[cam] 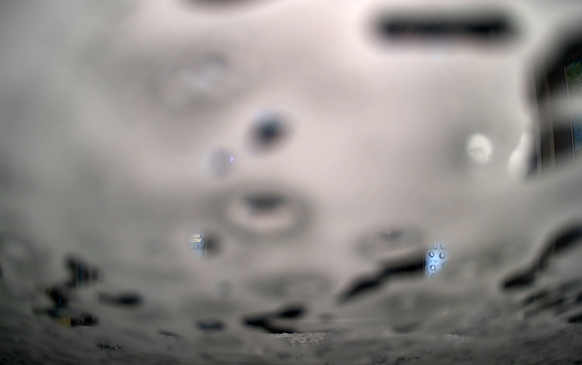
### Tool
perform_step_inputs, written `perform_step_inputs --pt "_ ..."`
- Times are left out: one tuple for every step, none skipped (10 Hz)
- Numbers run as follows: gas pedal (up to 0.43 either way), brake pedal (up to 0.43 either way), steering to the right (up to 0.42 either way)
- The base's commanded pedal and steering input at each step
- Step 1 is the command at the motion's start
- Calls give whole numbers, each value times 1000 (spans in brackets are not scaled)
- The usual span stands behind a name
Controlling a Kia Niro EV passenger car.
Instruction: Follow the waypoints while adhering to traffic rules and regulations
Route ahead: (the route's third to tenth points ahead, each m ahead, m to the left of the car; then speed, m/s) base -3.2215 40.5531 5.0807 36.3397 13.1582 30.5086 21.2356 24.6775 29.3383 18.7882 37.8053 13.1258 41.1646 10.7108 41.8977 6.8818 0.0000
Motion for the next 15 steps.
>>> perform_step_inputs --pt "0 6 -14" --pt "0 0 -14" --pt "0 0 -14" --pt "0 6 -15" --pt "0 0 -15" --pt "0 0 -14" --pt "0 0 -14" --pt "0 0 -14" --pt "0 0 -15" --pt "0 0 -14" --pt "0 6 -14" --pt "0 0 -14" --pt "0 0 -15" --pt "0 0 -15" --pt "0 0 -15"
